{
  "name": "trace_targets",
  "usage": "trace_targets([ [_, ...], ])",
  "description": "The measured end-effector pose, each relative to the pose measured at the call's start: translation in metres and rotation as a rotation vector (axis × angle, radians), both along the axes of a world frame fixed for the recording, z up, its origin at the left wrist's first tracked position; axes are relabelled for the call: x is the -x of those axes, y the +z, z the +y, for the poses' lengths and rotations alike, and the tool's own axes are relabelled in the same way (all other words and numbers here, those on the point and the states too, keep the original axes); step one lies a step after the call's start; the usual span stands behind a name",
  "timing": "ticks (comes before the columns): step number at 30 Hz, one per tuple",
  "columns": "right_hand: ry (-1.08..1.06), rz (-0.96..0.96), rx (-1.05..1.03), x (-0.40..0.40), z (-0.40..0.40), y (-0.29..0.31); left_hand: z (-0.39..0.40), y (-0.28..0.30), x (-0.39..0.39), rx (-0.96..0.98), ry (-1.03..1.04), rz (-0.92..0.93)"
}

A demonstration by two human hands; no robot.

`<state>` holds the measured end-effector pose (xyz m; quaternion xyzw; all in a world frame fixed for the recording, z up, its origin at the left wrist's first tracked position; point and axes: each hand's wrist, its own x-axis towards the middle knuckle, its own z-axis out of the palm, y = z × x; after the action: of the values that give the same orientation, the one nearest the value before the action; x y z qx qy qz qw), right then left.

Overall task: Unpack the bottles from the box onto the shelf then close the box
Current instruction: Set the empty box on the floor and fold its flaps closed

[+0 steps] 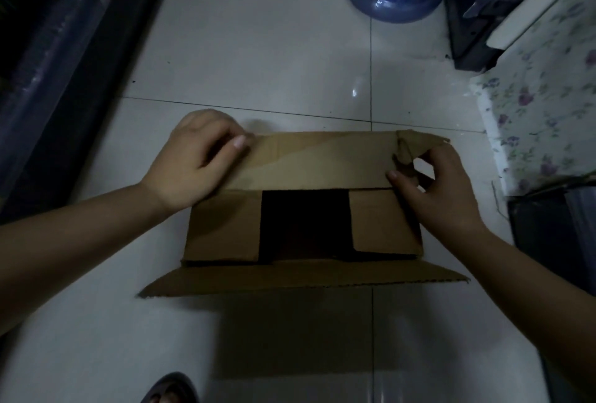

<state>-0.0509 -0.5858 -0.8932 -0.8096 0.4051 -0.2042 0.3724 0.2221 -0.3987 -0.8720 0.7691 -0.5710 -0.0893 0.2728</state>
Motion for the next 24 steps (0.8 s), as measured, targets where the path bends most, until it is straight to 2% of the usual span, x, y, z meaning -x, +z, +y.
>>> trace_targets([
  [2, 0.038, -0.008, -0.080, -0.004, -0.004, 0.002, -0.010, 0.004, 0.005, -0.033, -0.098, 0.029],
  [6, 0.200, -0.044, -0.228, -0.017, -0.009, 0.005, -0.033, 0.002, 0.022, -0.124, -0.126, 0.266],
  [9, 0.309, -0.030, -0.311, -0.027, -0.008, 0.006, -0.045, -0.005, 0.034, -0.164, -0.153, 0.339],
  [13, 0.439, -0.093, -0.538, -0.038, 0.000, 0.010, -0.052, -0.014, 0.048, -0.204, -0.225, 0.386],
  [18, 0.409, -0.082, -0.555, -0.043, 0.011, 0.002, -0.043, -0.025, 0.052, -0.209, -0.231, 0.577],
  [24, 0.395, -0.027, -0.581, -0.039, 0.004, 0.002, -0.038, -0.026, 0.052, -0.174, -0.147, 0.605],
])
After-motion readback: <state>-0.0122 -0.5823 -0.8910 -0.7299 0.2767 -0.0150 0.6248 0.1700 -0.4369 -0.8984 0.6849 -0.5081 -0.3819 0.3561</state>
